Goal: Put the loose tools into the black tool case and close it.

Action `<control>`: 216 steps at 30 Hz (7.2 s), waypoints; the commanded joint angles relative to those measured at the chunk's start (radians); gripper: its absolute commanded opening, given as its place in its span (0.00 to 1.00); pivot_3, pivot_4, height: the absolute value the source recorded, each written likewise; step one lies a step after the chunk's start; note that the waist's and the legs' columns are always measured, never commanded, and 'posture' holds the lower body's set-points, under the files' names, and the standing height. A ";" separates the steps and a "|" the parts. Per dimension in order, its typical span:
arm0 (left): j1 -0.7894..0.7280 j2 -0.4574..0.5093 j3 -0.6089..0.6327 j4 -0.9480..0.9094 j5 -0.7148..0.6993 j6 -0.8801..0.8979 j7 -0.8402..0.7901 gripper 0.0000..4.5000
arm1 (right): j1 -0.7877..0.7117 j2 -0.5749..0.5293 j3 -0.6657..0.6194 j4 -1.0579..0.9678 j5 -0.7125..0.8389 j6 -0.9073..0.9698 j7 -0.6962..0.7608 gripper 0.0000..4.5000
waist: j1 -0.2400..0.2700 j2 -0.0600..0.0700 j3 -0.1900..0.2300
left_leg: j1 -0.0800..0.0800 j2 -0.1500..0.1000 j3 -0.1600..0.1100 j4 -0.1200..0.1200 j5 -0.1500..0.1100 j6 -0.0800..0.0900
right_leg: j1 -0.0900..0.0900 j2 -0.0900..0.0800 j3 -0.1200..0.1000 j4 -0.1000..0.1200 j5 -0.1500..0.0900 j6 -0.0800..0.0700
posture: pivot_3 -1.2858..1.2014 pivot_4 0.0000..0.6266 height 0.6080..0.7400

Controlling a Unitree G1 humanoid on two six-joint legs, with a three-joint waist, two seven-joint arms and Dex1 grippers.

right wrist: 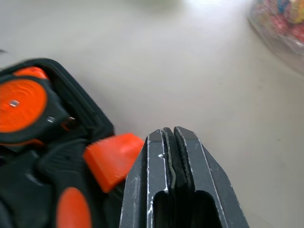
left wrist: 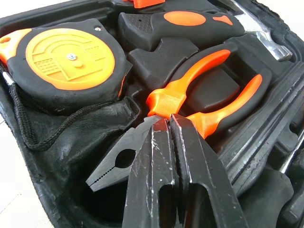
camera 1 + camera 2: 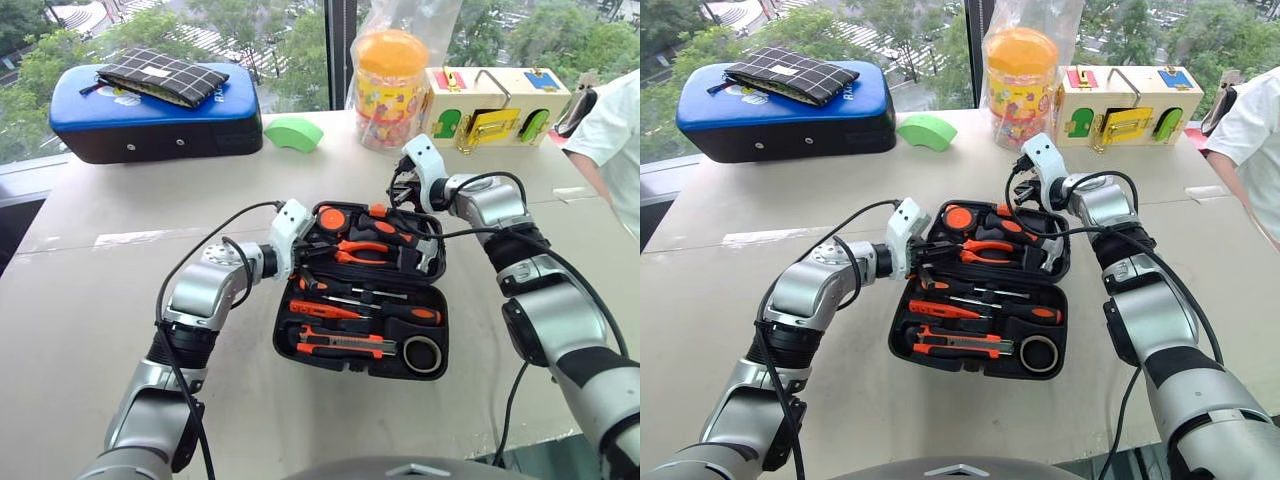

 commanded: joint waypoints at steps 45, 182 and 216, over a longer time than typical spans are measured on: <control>0.028 0.004 -0.024 -0.007 0.018 0.001 0.013 0.01 | 0.064 0.038 -0.087 -0.160 0.046 0.157 0.083 0.00 | -0.004 0.001 -0.001 | 0.002 0.000 0.001 0.000 -0.002 0.003 | 0.001 0.000 0.001 0.000 0.000 0.000 | 0.52 0.24 1.00; -0.083 0.000 0.160 0.122 -0.165 0.295 0.157 0.74 | 0.471 -0.103 -0.397 -1.065 0.240 1.049 -0.208 0.82 | 0.020 0.001 -0.002 | -0.002 0.000 0.000 -0.001 -0.003 0.004 | -0.002 0.000 0.004 -0.002 0.000 0.000 | 0.52 0.24 1.00; -0.060 0.014 0.110 0.157 0.109 -0.596 -0.027 0.01 | 0.492 -0.226 -0.197 -0.816 0.143 0.075 0.016 0.00 | 0.029 -0.002 0.001 | -0.005 -0.001 0.001 -0.004 -0.002 0.002 | -0.005 0.000 0.004 -0.005 0.000 0.000 | 0.52 0.24 1.00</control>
